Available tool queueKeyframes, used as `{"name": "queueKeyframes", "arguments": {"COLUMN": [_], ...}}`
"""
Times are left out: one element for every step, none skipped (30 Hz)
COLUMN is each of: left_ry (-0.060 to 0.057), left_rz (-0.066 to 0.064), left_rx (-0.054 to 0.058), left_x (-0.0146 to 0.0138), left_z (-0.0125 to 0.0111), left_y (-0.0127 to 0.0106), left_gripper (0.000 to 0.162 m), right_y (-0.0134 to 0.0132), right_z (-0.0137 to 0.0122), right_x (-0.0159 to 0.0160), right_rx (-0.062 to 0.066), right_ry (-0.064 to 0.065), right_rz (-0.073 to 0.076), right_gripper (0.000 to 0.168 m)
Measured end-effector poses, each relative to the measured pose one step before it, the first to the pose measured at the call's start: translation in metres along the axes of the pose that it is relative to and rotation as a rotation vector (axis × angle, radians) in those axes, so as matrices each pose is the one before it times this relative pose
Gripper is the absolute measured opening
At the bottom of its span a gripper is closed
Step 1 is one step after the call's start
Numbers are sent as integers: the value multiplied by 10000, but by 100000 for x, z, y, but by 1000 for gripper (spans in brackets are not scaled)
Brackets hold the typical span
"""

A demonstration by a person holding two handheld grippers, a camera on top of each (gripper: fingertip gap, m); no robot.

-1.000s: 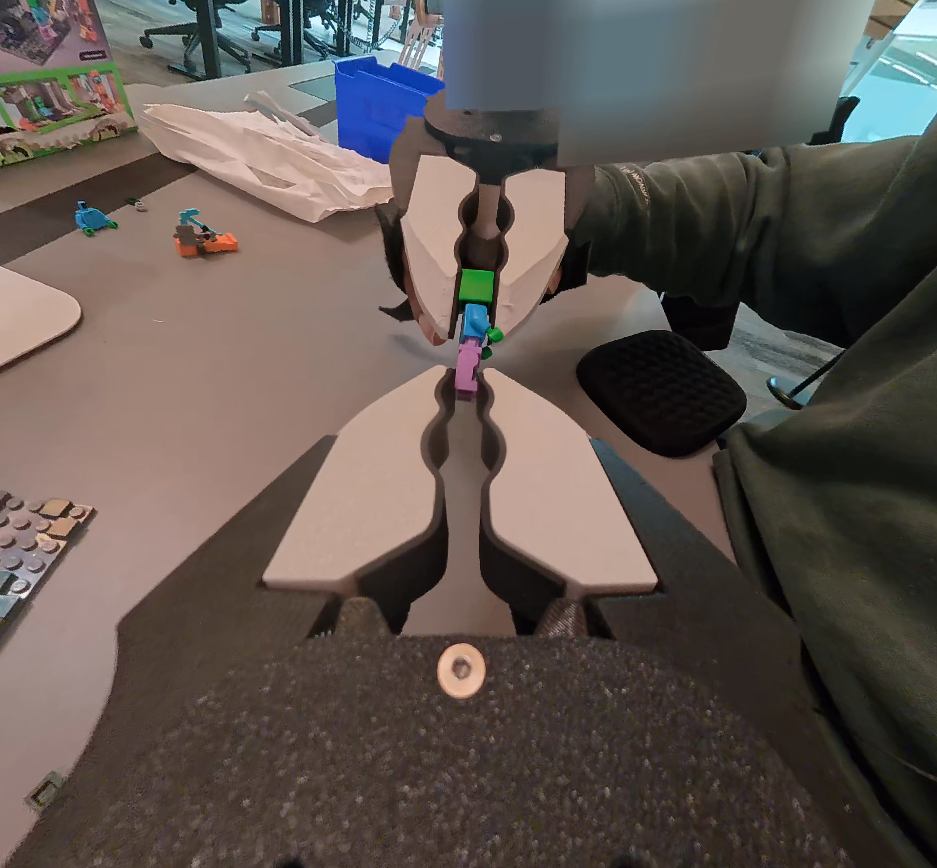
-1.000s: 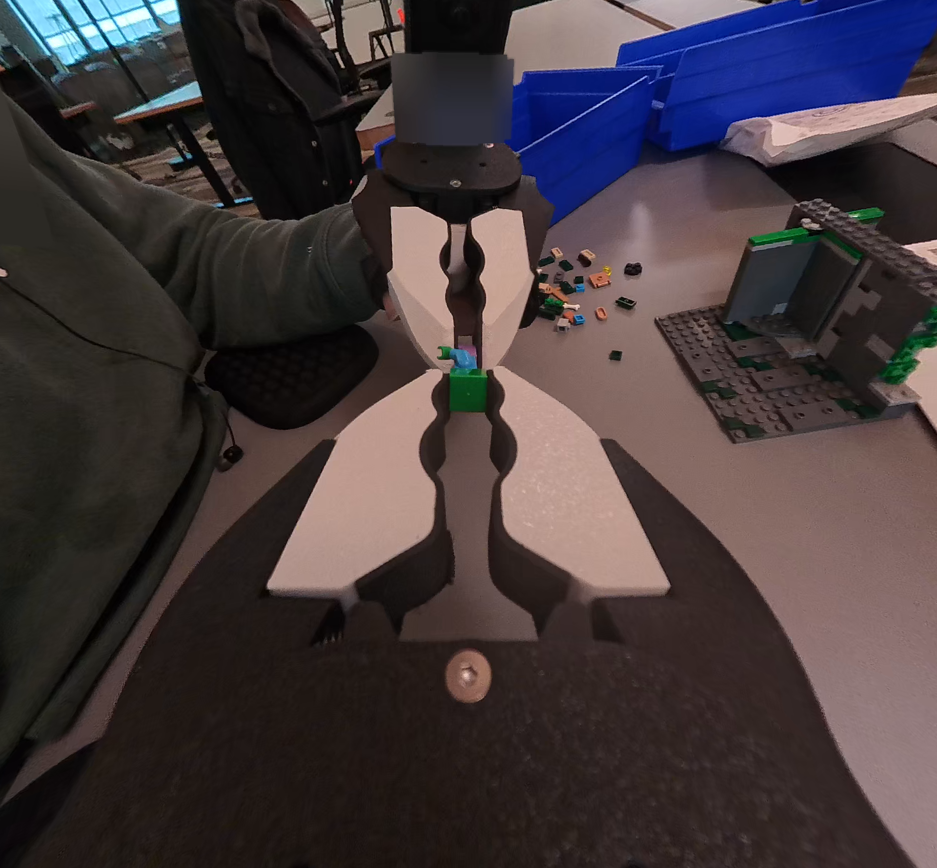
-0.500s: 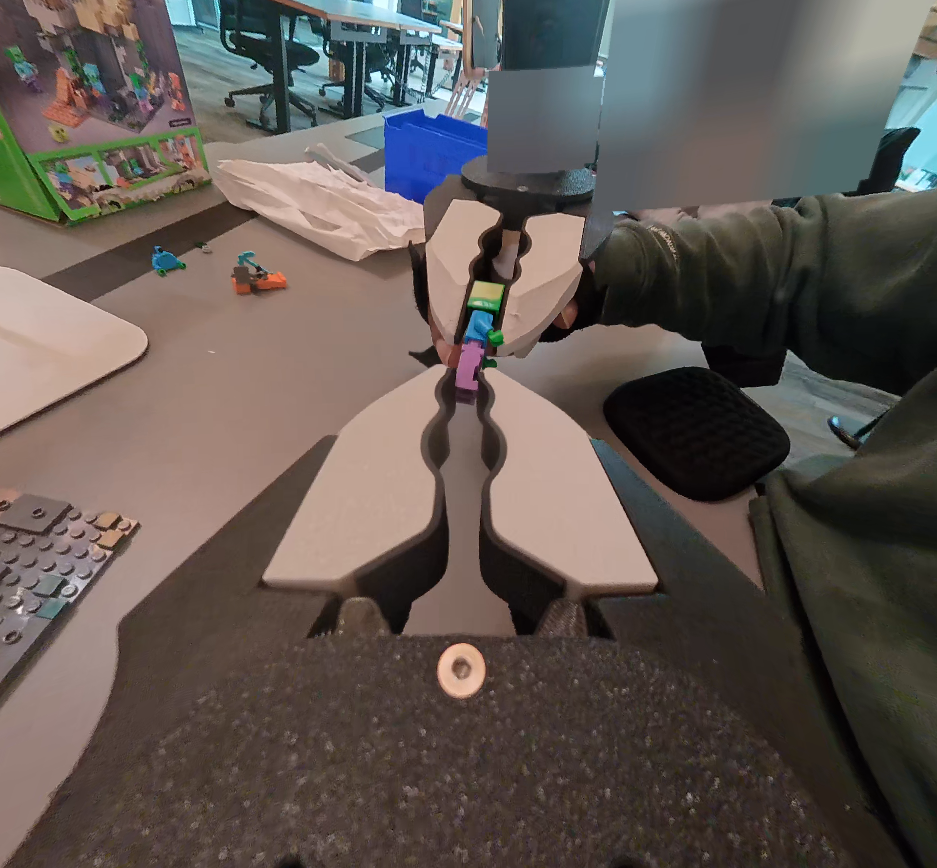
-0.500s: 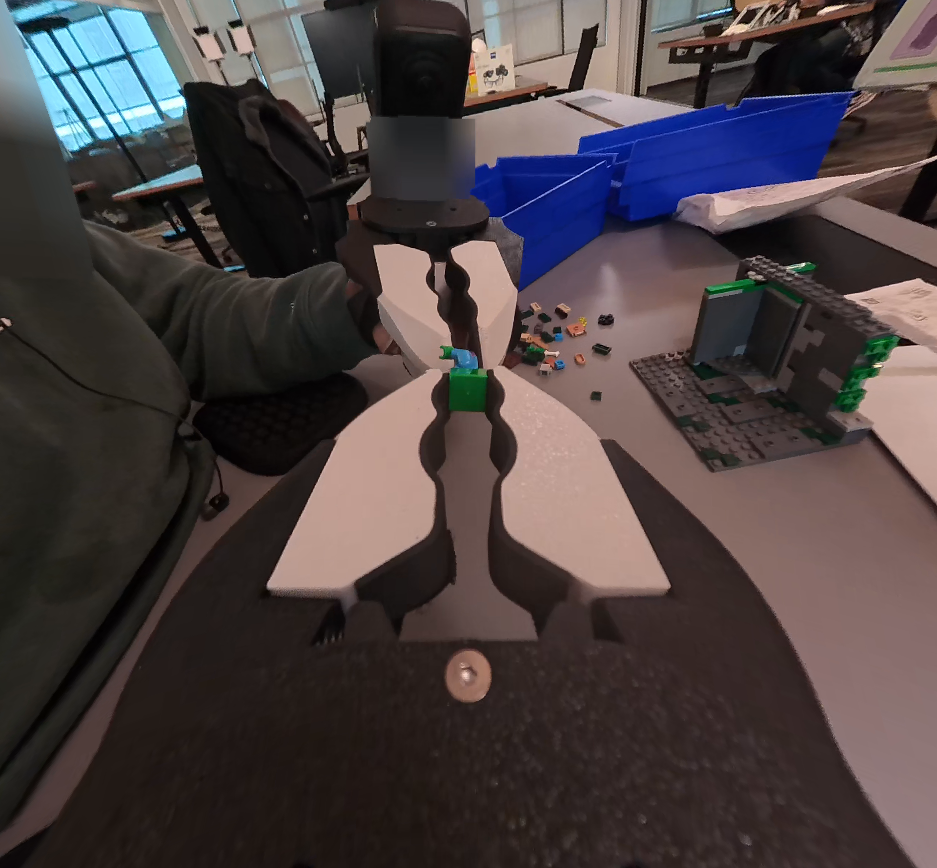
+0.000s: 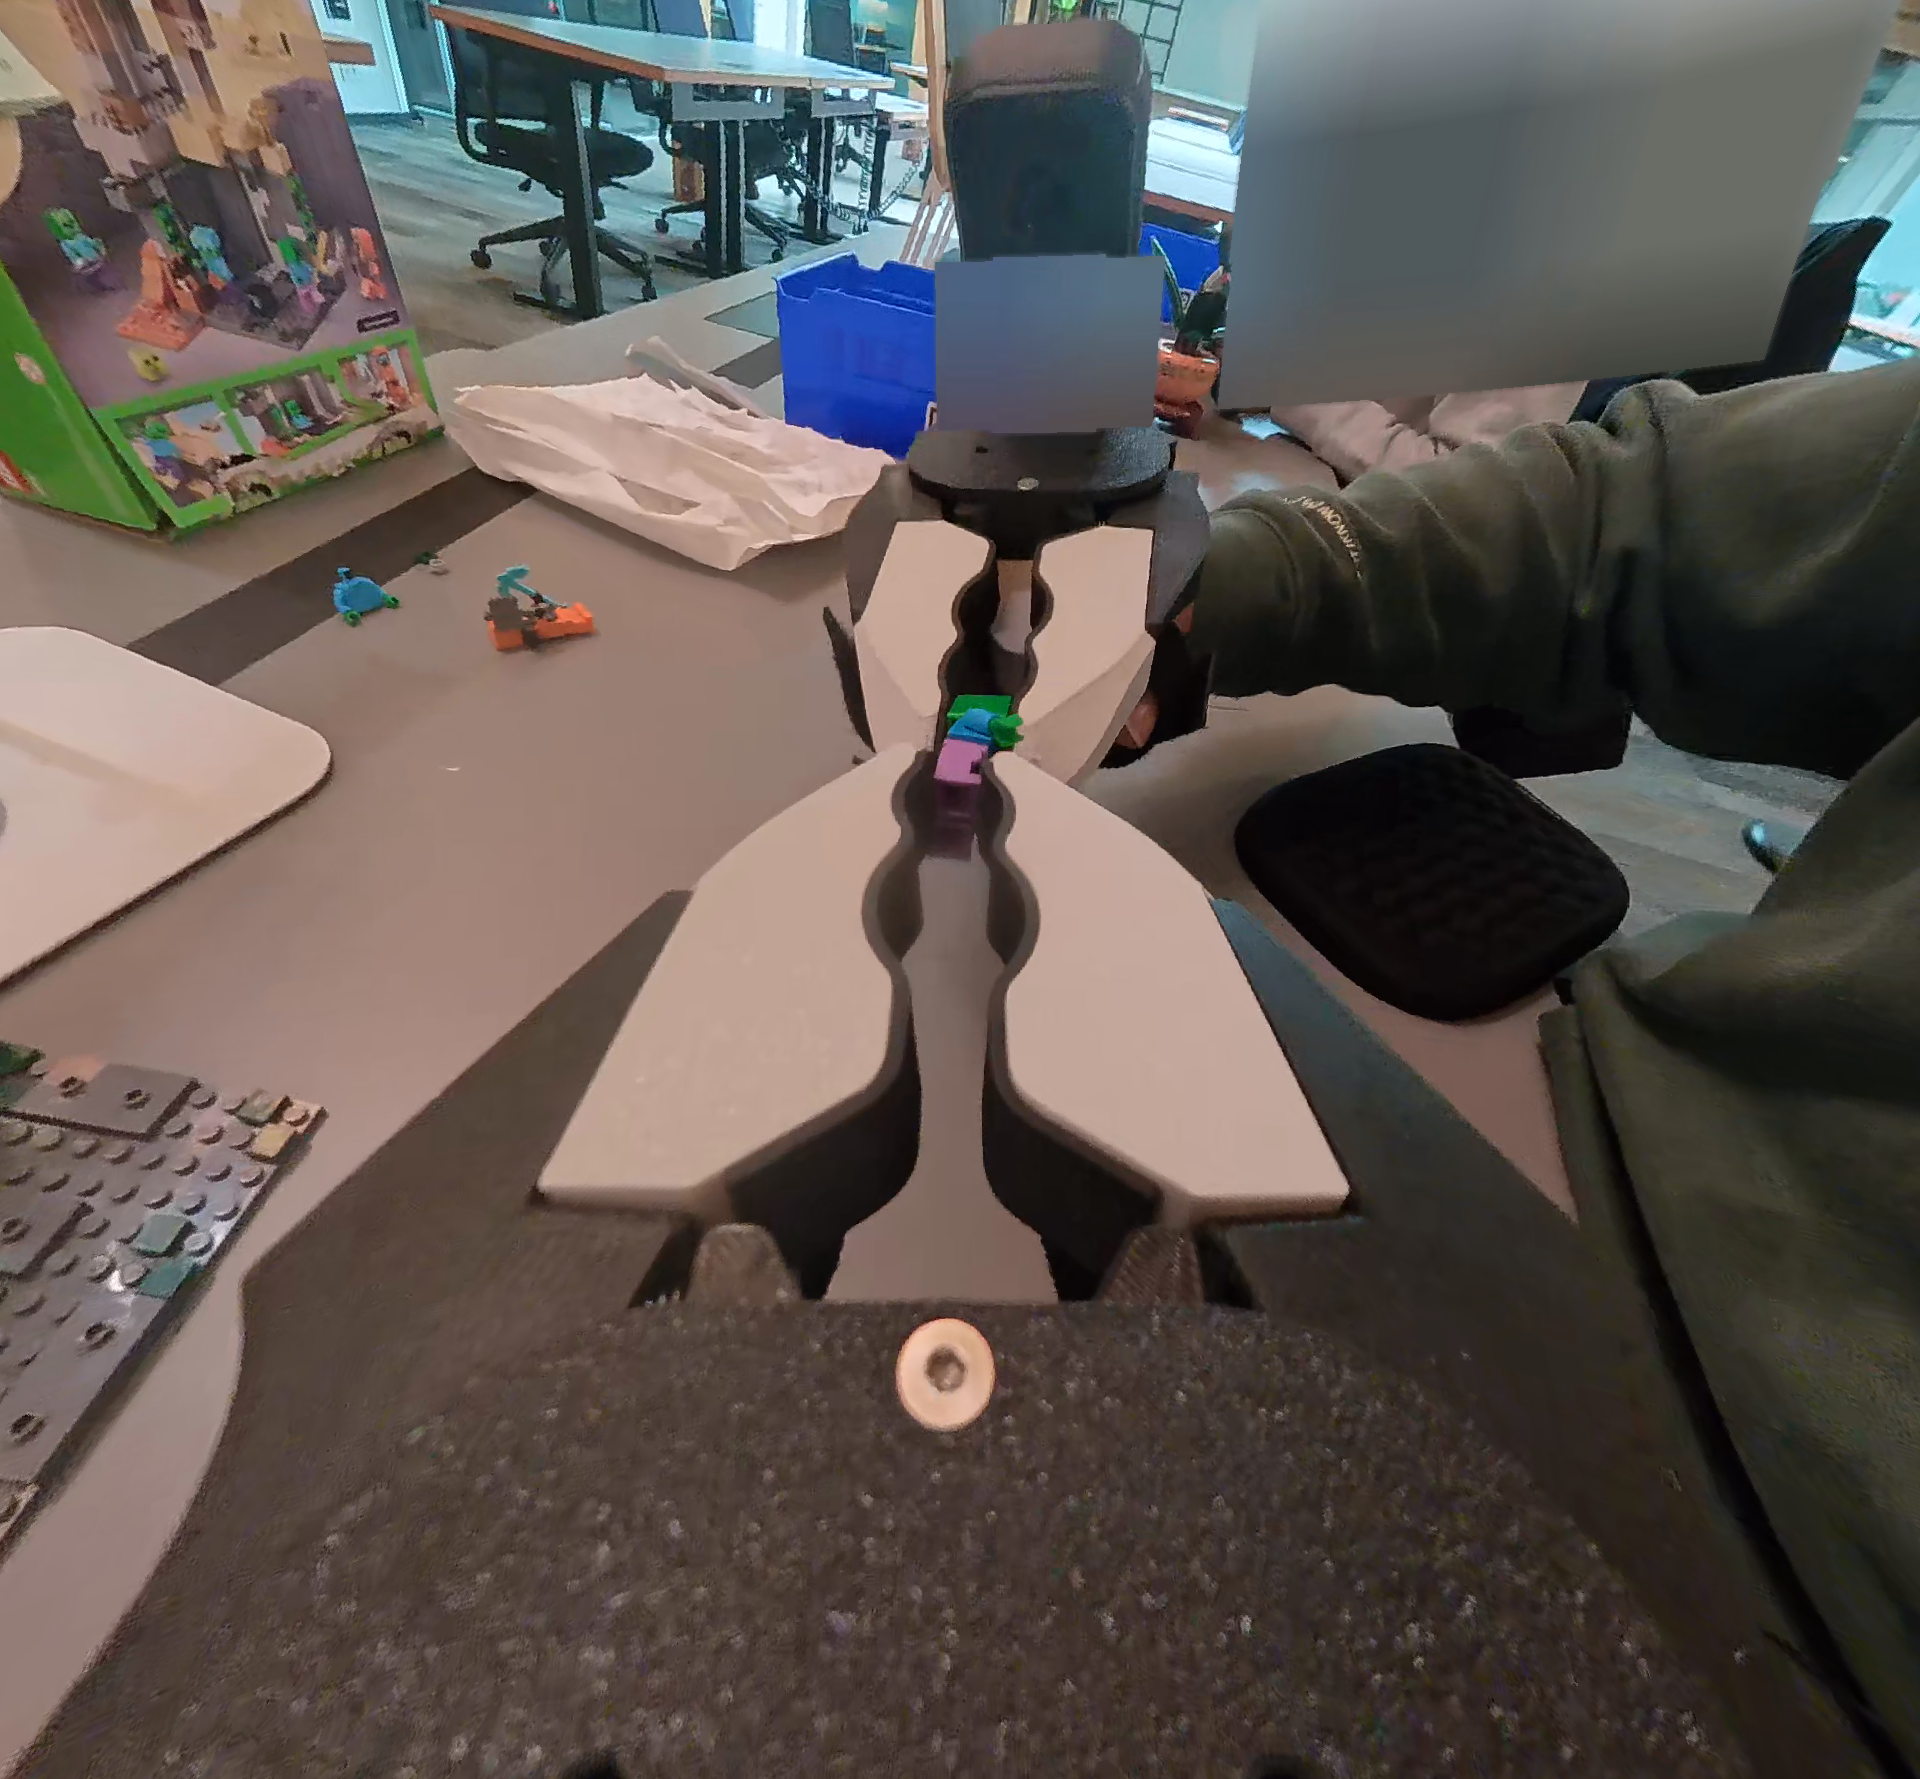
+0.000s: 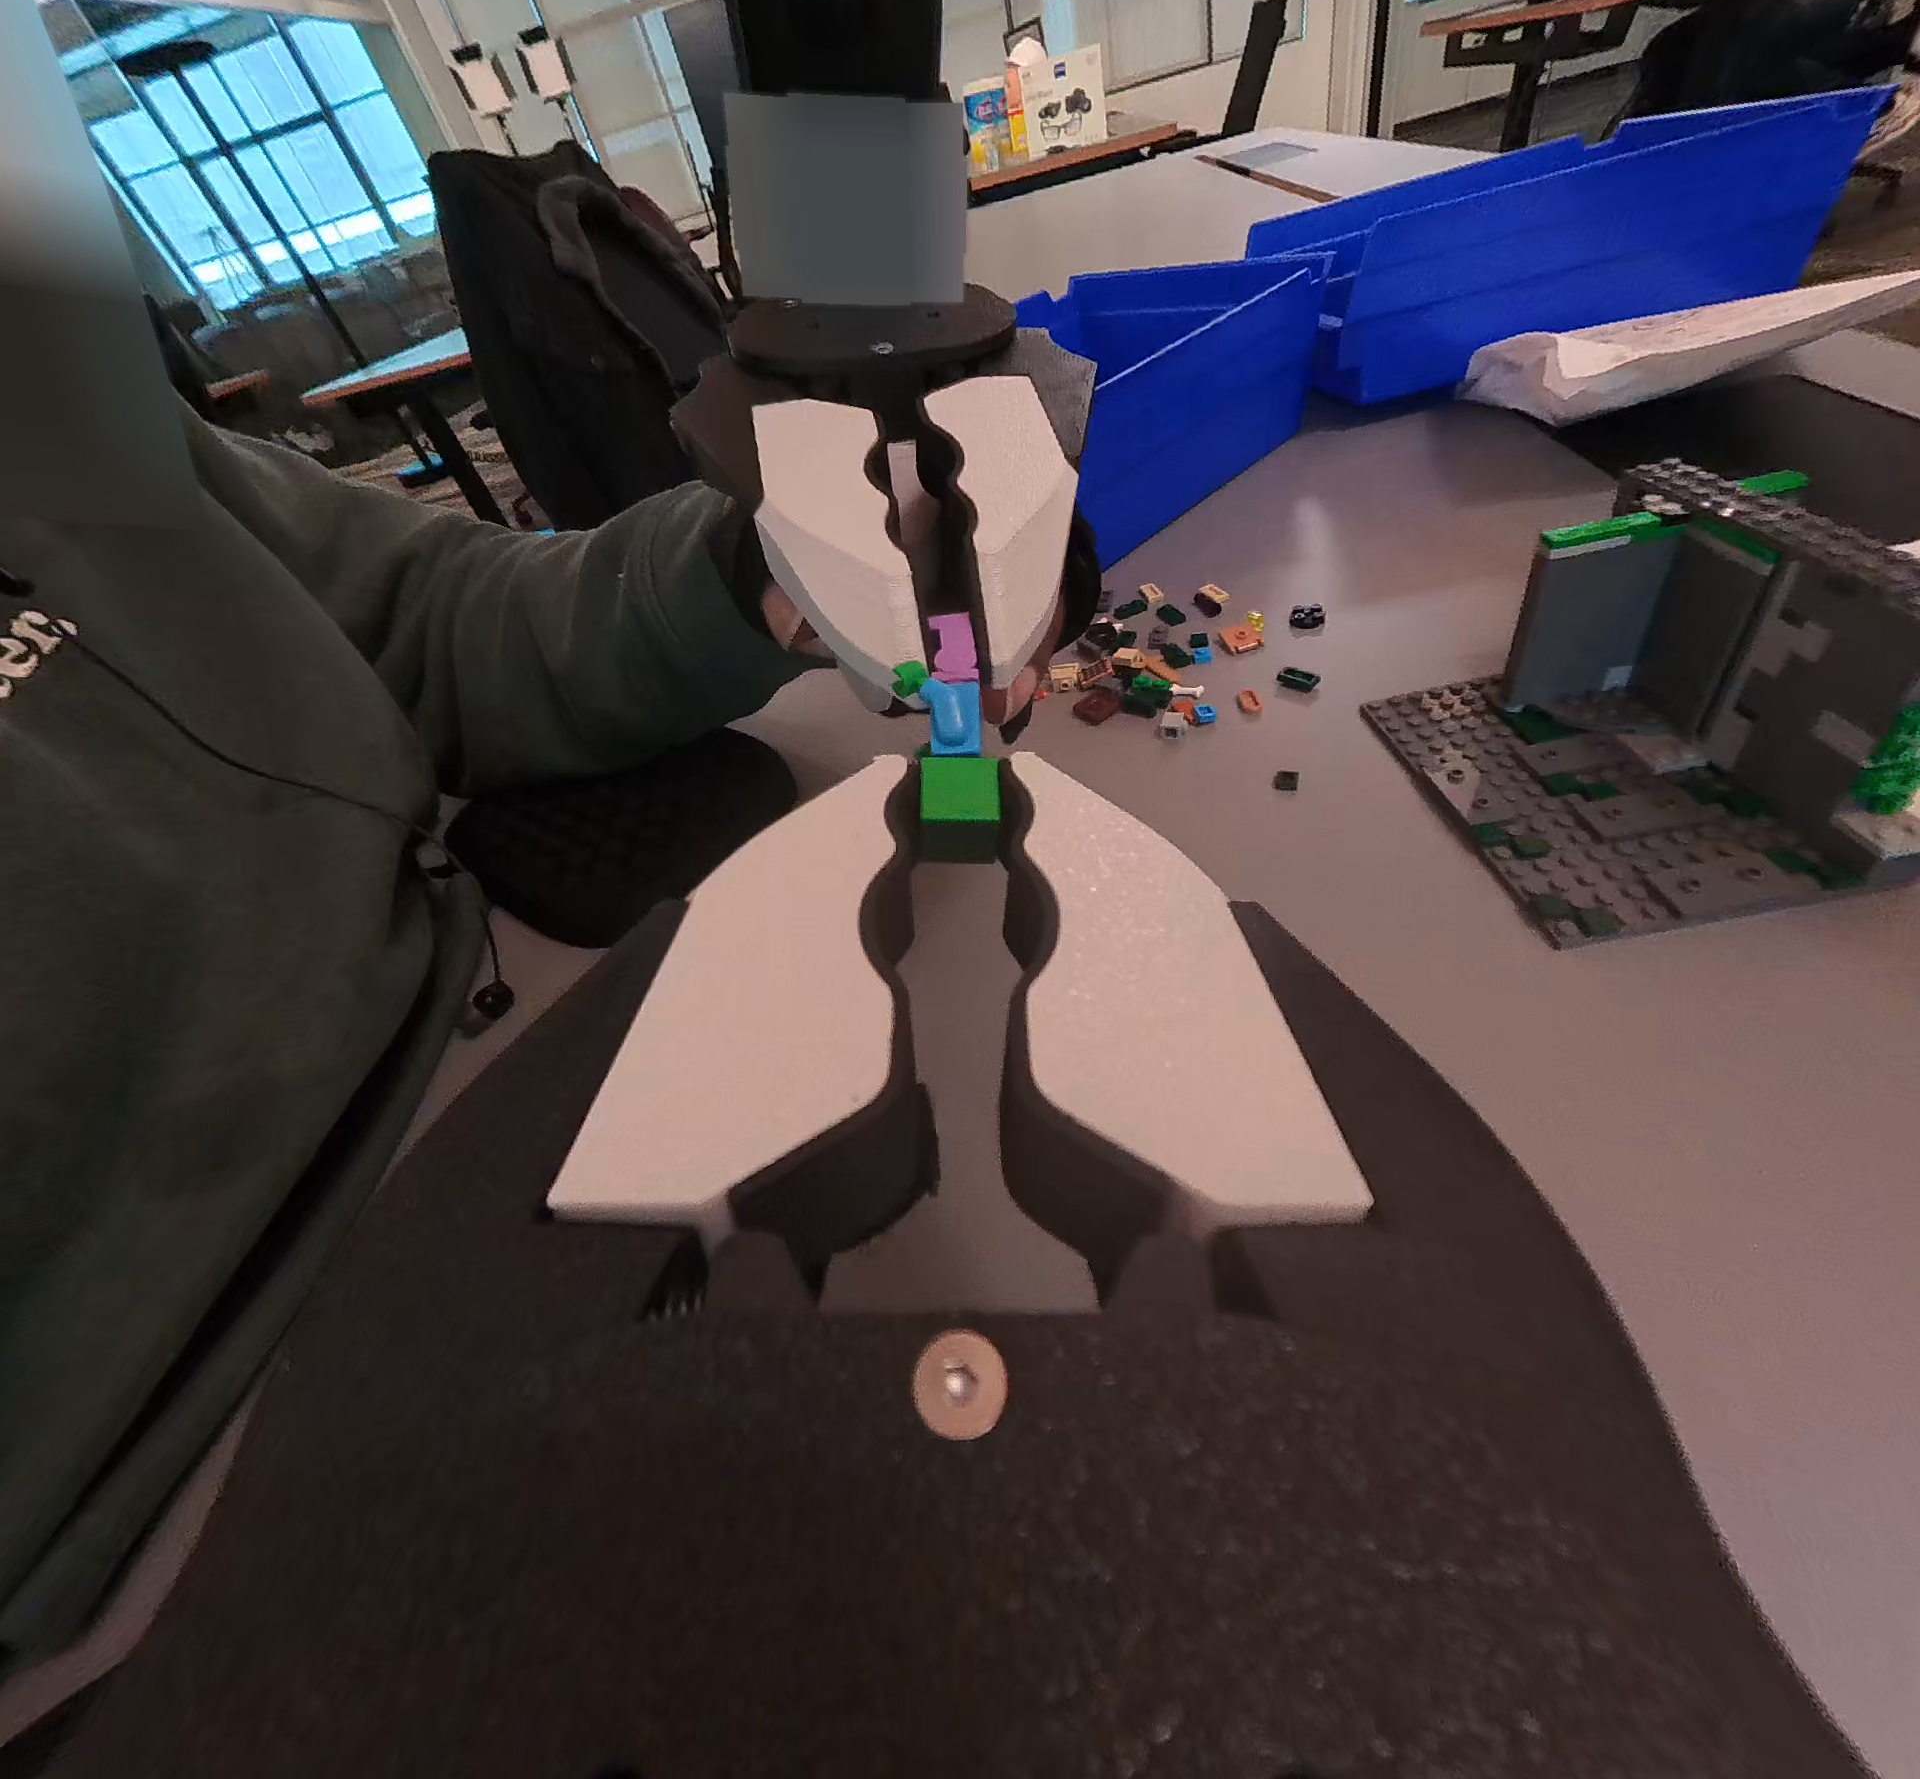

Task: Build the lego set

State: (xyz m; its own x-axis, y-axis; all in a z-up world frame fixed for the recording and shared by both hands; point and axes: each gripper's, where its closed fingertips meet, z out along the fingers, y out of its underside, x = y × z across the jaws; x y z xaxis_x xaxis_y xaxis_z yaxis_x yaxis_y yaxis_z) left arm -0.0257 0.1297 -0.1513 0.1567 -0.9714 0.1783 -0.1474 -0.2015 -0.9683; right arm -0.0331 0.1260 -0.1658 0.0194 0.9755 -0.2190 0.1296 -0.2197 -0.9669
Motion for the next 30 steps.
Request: {"name": "queueKeyframes", "arguments": {"left_ry": [10,21,0,-15,1,-4,-9,57,55,0,8,95,60,-9,23,85,48,16,0,30,67,61,8,2,43,-5,-37,-24,-1,12], "left_rz": [50,72,100,97,70,45,-18,-86,-93,-58,-57,-106,-101,-30,-17,-61,-62,-19,26,-16,-38,-25,17,54,40,39,63,38,28,46], "left_rx": [-62,-72,-59,26,5,24,65,90,72,40,76,112,42,-26,-10,4,97,49,50,153,149,128,43,38,80,32,15,-7,81,30], "left_x": [1,57,45,21,32,12,-41,13,8,-74,-44,69,19,-47,13,99,67,33,28,59,92,76,17,49,131,51,1,-5,23,66], "left_z": [-122,-77,-43,-43,-45,-26,-50,-69,-71,-77,-66,-56,-13,47,87,97,46,15,32,7,-4,-19,-2,28,16,24,22,10,-28,2], "left_y": [67,82,55,-56,-36,-57,-82,-101,-82,-53,-105,-148,-42,96,97,53,-101,-62,-44,-187,-188,-162,-59,-62,-120,-54,-21,9,-113,-52], "left_gripper": [8,8,8,8,8,8,8,8,8,8,8,8,8,8,8,8,7,7,7,7,7,7,7,7,7,7,7,7,7,7], "right_y": [0,45,-36,-112,-75,-73,-95,-154,-213,-173,-65,-75,-131,-175,-141,-125,-69,-12,-76,-175,-212,-199,-109,13,72,-29,-77,-61,-40,-87], "right_z": [89,62,23,3,6,8,-15,-44,-83,-94,-78,-67,-58,-37,14,-8,-22,-28,-41,-30,-26,-13,-6,10,-4,-16,-25,-8,18,-8], "right_x": [-55,-83,-49,-39,-46,0,26,37,51,33,47,52,-7,-110,-89,-50,-20,-20,-21,-46,-78,-71,-12,18,-29,-48,-68,-65,-39,-65], "right_rx": [-15,5,32,66,29,19,43,87,121,90,14,20,63,92,50,46,5,-49,4,79,86,64,14,-28,-26,69,89,60,15,34], "right_ry": [-73,-92,-53,-22,-3,31,56,64,76,63,79,103,64,-11,4,30,4,-15,-6,-4,-10,15,33,16,-55,-60,-56,-31,1,-22], "right_rz": [41,82,62,18,-12,-18,-37,-53,-55,-66,-108,-141,-127,-90,-70,-73,-33,40,33,31,30,19,0,11,35,61,36,-2,-20,-2], "right_gripper": [13,13,13,13,12,13,13,15,17,18,19,20,20,19,16,14,13,13,13,13,13,13,15,19,19,18,15,14,13,13]}}
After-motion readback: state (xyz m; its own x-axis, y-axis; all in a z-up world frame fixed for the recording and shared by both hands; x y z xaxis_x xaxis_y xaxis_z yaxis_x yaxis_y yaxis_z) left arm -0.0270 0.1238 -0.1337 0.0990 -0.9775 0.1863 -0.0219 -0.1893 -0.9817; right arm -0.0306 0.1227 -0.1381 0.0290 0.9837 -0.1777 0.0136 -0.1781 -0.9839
